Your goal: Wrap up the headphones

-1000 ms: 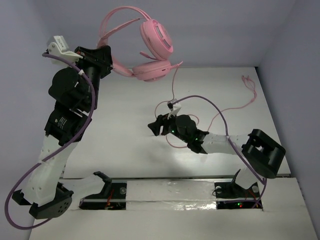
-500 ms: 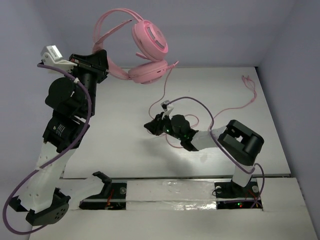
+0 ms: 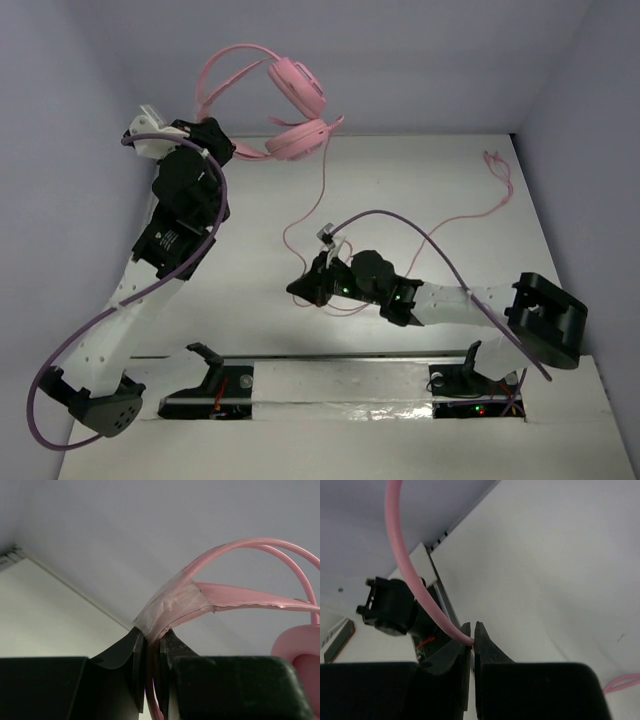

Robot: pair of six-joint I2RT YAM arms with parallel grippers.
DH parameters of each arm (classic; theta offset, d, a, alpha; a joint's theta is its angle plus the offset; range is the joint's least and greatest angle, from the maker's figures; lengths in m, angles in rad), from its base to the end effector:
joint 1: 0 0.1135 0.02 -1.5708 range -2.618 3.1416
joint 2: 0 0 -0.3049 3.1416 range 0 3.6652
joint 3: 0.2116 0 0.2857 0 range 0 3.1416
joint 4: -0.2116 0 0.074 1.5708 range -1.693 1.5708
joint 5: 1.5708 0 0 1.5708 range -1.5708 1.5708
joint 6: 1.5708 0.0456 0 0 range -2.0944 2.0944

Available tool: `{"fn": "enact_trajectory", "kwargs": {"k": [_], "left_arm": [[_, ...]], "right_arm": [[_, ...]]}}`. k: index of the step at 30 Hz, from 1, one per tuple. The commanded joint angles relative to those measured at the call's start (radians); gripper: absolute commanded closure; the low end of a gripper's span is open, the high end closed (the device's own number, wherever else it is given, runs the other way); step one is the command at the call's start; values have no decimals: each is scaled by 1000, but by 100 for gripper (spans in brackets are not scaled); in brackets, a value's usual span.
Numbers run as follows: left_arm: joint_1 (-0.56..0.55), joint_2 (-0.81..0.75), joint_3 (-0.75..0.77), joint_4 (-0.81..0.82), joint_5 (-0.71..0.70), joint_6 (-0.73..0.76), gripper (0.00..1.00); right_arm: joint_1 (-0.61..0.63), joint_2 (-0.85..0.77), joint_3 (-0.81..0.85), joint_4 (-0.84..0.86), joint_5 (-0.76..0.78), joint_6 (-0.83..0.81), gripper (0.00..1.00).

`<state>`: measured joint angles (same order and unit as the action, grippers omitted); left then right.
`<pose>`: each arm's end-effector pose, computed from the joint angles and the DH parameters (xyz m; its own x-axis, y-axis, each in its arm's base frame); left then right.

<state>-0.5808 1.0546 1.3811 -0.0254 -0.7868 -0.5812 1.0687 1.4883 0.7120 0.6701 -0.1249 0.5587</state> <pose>0.1985 -0.0917 0.5566 0.3049 -0.6638 -0.6829 -0.0126 0.7142 -0.6998 0.1658 0.3137 0.2518 -0.5359 0.1168 -0.8362 -0.7610 0.3621 0.5383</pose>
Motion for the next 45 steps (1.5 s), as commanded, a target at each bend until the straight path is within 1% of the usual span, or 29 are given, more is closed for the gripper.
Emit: {"fn": "enact_trajectory", "kwargs": {"k": [1,2,3,5,6,8,9,11,12,13,15,16,17,19,20,22,23,24,25,26,27,29,30,32,37,38,40,43,45], "left_arm": [[4,5,13,194,-127,53,100],[4,18,13,202,-144,119,100],[4,48,24,196,-156,144,100],[4,71,13,200,-169,184,100],[4,93,-8,196,-181,207,100],[4,107,-42,191,-196,215,100],[4,120,-77,186,-198,218,100],[4,133,-114,170,-169,224,100],[-8,148,-152,153,-166,215,100],[-8,154,-177,142,-160,204,100],[-49,162,-256,157,-131,205,100],[-62,162,-283,179,-120,204,100],[-76,168,-328,199,-83,230,100],[-120,177,-356,202,-65,234,100],[-132,180,-372,208,-25,242,100],[-157,174,-415,203,4,225,100],[-157,163,-431,215,68,219,100],[-157,136,-468,226,95,204,100],[-157,122,-485,238,125,193,100],[-157,108,-499,248,186,189,100],[-157,87,-513,246,202,173,100],[-157,62,-516,229,248,176,100],[-157,35,-514,226,264,197,100],[-157,7,-510,213,329,231,100],[-157,-38,-467,86,414,274,100],[-157,-39,-465,72,458,288,100],[-157,-36,-452,27,497,299,100],[-157,-24,-444,-27,579,322,100],[-157,-36,-451,-36,610,328,100]], "right_arm": [[51,-71,53,-301,-27,-41,100],[60,-85,76,-373,-31,-51,100],[60,-101,96,-508,-42,-60,100],[83,-161,156,-628,-51,-83,100],[83,-181,179,-750,-64,-92,100],[83,-236,242,-860,-59,-121,100],[83,-253,268,-979,-44,-138,100],[83,-304,329,-1090,3,-186,100],[83,-316,402,-1185,51,-203,100],[83,-322,449,-1236,71,-238,100],[83,-315,586,-1337,120,-272,100],[83,-306,630,-1362,151,-289,100],[83,-275,674,-1410,165,-322,100],[83,-240,797,-1445,203,-354,100],[83,-224,828,-1451,221,-377,100],[83,-186,892,-1471,269,-382,100],[83,-181,900,-1471,295,-391,100],[83,-178,899,-1448,354,-396,100],[83,-172,902,-1437,364,-398,100],[64,-168,906,-1425,358,-396,100],[63,-165,905,-1404,340,-395,100],[53,-151,894,-1402,359,-391,100],[53,-146,886,-1409,434,-391,100],[30,-149,871,-1417,490,-382,100],[-98,-189,801,-1376,567,-373,100],[-119,-197,788,-1362,574,-375,100],[-171,-217,768,-1336,547,-372,100],[-210,-209,780,-1323,550,-382,100],[-222,-200,782,-1331,586,-395,100]]}}
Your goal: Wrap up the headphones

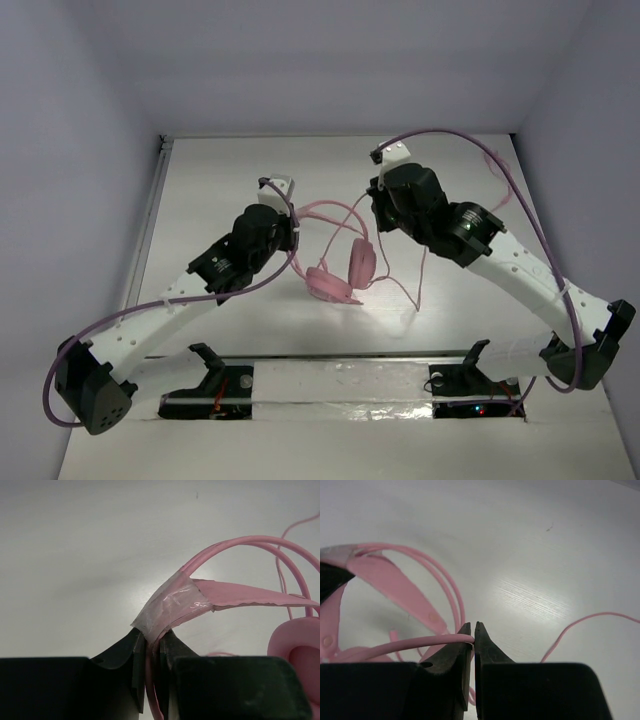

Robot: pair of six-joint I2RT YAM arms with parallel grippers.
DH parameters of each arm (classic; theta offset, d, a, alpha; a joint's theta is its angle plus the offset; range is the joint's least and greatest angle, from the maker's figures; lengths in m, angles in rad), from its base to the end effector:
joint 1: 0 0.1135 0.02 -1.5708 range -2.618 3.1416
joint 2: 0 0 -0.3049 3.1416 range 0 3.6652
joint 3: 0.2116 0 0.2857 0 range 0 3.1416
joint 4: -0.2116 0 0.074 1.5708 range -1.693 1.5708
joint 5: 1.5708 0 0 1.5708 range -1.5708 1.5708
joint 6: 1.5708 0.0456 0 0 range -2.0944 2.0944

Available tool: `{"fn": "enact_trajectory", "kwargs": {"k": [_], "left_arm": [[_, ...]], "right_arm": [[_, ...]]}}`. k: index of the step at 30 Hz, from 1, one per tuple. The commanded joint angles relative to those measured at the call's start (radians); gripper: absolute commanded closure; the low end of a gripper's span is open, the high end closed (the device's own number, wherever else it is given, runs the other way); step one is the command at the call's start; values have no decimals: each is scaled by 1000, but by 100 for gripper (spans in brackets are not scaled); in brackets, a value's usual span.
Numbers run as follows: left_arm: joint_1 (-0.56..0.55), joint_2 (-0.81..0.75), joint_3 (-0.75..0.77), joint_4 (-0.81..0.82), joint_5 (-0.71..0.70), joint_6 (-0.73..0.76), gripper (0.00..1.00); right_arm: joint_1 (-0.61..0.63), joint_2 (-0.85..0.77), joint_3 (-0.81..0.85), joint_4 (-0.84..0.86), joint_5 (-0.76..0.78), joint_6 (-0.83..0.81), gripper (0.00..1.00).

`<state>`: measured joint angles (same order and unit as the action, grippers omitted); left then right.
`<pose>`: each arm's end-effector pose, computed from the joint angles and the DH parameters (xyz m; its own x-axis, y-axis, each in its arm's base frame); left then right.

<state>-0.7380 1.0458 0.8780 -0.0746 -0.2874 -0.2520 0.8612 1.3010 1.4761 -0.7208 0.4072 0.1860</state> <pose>0.2061 -0.1700 0.3616 -0.2821 -0.0667 -0.9571 0.3834 0.9066 -0.1762 0.2107 0.2176 0.4550 -0.4204 -0.2288 -0.8780 -0.4053 0.9131 -0.0439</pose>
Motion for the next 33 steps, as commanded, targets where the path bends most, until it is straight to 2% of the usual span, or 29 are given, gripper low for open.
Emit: {"fn": "enact_trajectory", "kwargs": {"k": [1,6,9,12,16,20,25,26,30,33], "left_arm": [[0,-36,49,15,126,3,100],[11,-56,93,-28,250,30,100],[43,-55,136,-53,273,19,100],[101,-53,162,-31,411,-15,100],[152,-43,199,-8,473,-61,100],[192,-15,228,12,634,-89,100],[215,14,251,22,758,-113,100],[215,19,254,22,822,-116,100],[224,39,262,36,860,-161,100],[256,28,257,68,844,-223,100]], "right_arm": [[-25,-12,16,61,56,-22,100],[-116,-51,-106,141,38,-2,100],[-116,-92,-189,213,35,46,100],[-116,-141,-263,300,-28,98,100],[-116,-209,-368,388,-94,144,100],[-116,-218,-402,425,-125,152,100],[-116,-204,-445,509,-169,141,100],[-116,-188,-448,521,-169,136,100],[-116,-173,-462,584,-166,151,100],[-116,-209,-502,670,-202,188,87]]}}
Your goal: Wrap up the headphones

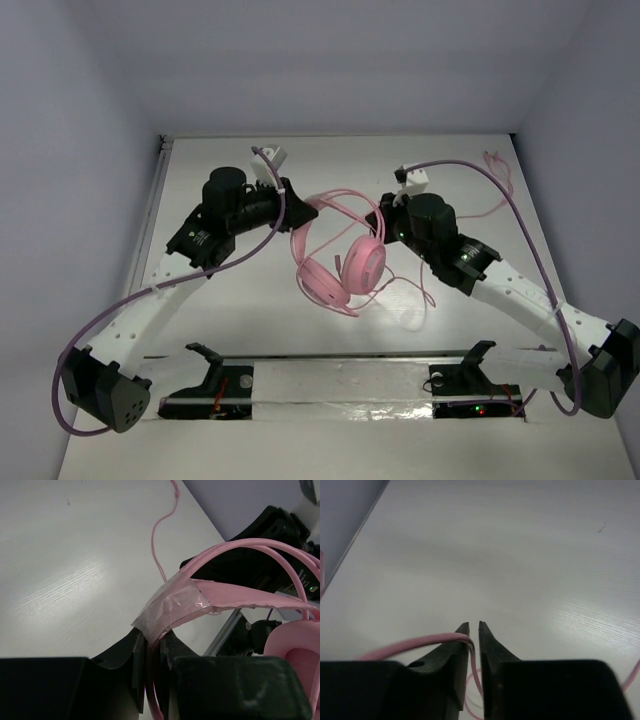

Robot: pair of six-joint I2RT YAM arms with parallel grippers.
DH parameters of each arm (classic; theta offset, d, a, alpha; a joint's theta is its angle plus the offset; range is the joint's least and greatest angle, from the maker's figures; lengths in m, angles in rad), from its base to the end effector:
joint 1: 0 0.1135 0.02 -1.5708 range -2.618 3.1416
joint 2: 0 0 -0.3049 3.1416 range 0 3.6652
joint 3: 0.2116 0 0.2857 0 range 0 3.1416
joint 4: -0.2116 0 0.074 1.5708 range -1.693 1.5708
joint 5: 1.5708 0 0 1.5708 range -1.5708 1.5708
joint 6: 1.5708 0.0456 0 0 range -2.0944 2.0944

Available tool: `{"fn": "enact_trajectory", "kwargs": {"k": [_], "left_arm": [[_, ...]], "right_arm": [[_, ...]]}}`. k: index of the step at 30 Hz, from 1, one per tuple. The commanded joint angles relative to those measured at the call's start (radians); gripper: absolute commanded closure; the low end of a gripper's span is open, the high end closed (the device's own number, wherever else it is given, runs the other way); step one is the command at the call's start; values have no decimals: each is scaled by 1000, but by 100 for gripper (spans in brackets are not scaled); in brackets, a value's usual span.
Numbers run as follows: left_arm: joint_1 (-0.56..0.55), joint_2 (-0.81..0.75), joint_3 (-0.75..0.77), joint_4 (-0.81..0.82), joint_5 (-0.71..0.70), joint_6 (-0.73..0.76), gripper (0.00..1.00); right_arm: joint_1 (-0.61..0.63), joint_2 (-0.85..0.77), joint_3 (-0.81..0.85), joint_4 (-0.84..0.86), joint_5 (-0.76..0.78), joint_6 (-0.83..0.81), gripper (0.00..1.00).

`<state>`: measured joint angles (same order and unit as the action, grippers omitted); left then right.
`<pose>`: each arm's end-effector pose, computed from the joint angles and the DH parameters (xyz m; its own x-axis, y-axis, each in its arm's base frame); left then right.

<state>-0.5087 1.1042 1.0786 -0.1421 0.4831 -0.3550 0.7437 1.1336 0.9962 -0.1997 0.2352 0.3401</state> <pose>0.2311 -0.1531 0.4196 -0.4256 -0.1151 -0.8975 0.7288 0.5443 -0.4154 0.2188 0.1868 0.3718 -0.3951 0.0773 -0.9154 -0.3869 0.8898 0.2421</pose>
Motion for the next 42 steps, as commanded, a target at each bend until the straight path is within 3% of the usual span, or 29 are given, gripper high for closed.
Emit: {"fn": "enact_trajectory", "kwargs": {"k": [1,4,7,10,14,21,30,38,42], "left_arm": [[38,-30,63,163,66,-145,100],[38,-17,96,156,29,-159,100],[38,-15,124,144,-35,-170,100],[38,-10,174,64,-139,-128,100],[38,-12,199,61,-172,-125,100],[47,2,283,49,-207,-157,100],[47,9,340,107,-271,-337,100],[56,25,322,266,-325,-488,100],[56,20,259,338,-402,-571,100]], "right_arm": [[2,-49,-57,176,-57,54,80],[2,-64,-126,304,-121,89,61],[2,-63,-172,404,-166,145,56],[2,-83,-234,480,-148,188,56],[2,-107,-268,529,-145,200,56],[2,-48,-347,698,-235,237,46],[2,64,-449,914,-313,275,43],[11,248,-415,1026,-407,309,38],[97,351,-364,1045,-439,297,38]]}}
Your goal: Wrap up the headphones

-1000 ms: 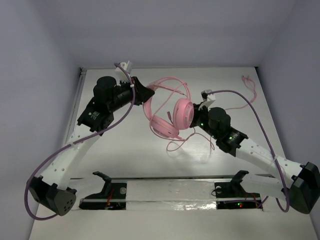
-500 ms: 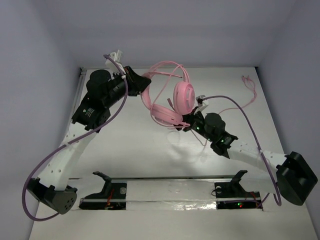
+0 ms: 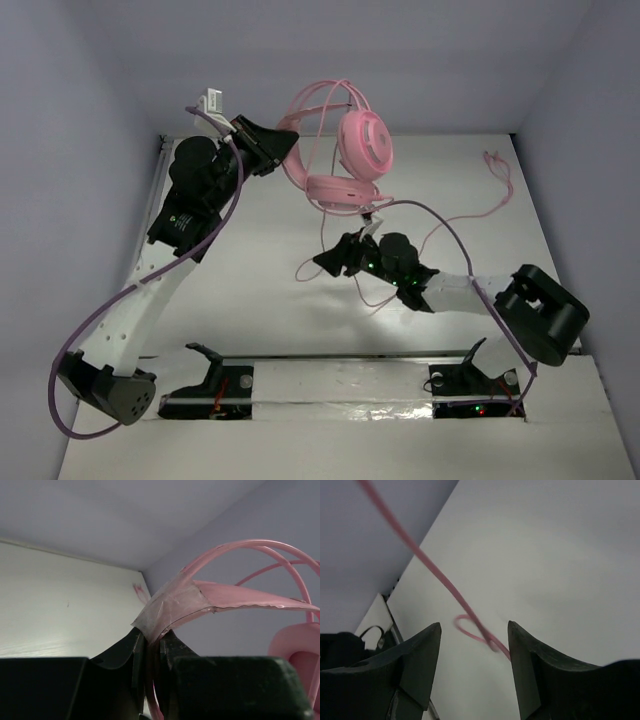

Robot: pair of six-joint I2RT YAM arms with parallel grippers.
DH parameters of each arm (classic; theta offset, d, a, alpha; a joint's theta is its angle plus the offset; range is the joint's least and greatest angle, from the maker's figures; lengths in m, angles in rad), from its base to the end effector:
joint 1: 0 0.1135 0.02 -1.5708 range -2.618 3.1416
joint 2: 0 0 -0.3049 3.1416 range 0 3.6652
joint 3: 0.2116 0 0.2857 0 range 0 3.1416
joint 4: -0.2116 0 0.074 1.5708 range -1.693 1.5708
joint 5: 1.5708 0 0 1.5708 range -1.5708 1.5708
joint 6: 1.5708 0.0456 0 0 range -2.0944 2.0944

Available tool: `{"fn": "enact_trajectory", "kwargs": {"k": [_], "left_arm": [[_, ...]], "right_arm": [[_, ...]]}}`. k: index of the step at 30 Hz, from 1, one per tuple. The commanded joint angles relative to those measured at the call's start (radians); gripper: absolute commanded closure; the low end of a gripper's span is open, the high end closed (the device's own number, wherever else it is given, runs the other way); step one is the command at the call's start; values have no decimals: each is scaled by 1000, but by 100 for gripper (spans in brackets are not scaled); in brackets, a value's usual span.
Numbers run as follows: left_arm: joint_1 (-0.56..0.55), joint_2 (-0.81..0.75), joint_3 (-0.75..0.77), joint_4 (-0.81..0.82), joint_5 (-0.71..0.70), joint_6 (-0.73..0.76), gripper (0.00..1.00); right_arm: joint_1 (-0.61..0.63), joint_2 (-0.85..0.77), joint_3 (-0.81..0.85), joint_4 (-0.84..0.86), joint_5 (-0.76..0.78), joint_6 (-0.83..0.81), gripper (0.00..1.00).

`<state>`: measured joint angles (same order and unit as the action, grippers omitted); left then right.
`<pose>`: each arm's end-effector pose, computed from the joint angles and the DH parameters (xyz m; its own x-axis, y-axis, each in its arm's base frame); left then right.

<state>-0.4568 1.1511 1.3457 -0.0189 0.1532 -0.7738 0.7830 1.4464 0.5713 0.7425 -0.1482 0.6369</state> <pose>0.2441 -0.1277 0.5256 -0.2867 -0.6287 -0.7229 0.5179 0.5331 -0.6690 0.2258 0.2342 0.2243 -0.5519 0.2805 -0.7853 -0.5886 0.5361 0.6052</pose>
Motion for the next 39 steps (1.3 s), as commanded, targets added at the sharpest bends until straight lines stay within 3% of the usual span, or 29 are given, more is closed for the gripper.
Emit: {"fn": "enact_trajectory", "kwargs": {"k": [1,5,9,14,17,21,28,29,31,33,34,39], "left_arm": [[4,-28,-35,236,-90,-166,100],[4,-5,-36,200,-289,-112,100],[4,-1,-42,194,-409,-56,100],[-5,12,-68,206,-510,-25,100],[-14,16,-80,209,-544,-6,100],[-14,19,-85,215,-557,1,100],[-46,12,-27,195,-598,19,100],[-57,15,-16,186,-609,27,100],[-57,21,4,177,-626,57,100],[-66,32,7,175,-673,82,100],[-66,36,7,172,-693,96,100],[-66,59,-16,172,-802,195,100]], "right_arm": [[82,46,82,104,-59,-6,38],[197,39,73,173,-97,7,39],[206,-15,0,273,-178,55,42],[254,-64,25,196,-319,57,45],[283,-104,33,147,-362,43,45],[292,-113,7,216,-422,98,45],[334,23,62,291,-575,136,53],[344,34,71,293,-576,141,56],[375,43,81,297,-564,141,70],[387,31,75,301,-541,150,72],[398,19,73,267,-528,149,79],[437,-206,76,11,-410,45,85]]}}
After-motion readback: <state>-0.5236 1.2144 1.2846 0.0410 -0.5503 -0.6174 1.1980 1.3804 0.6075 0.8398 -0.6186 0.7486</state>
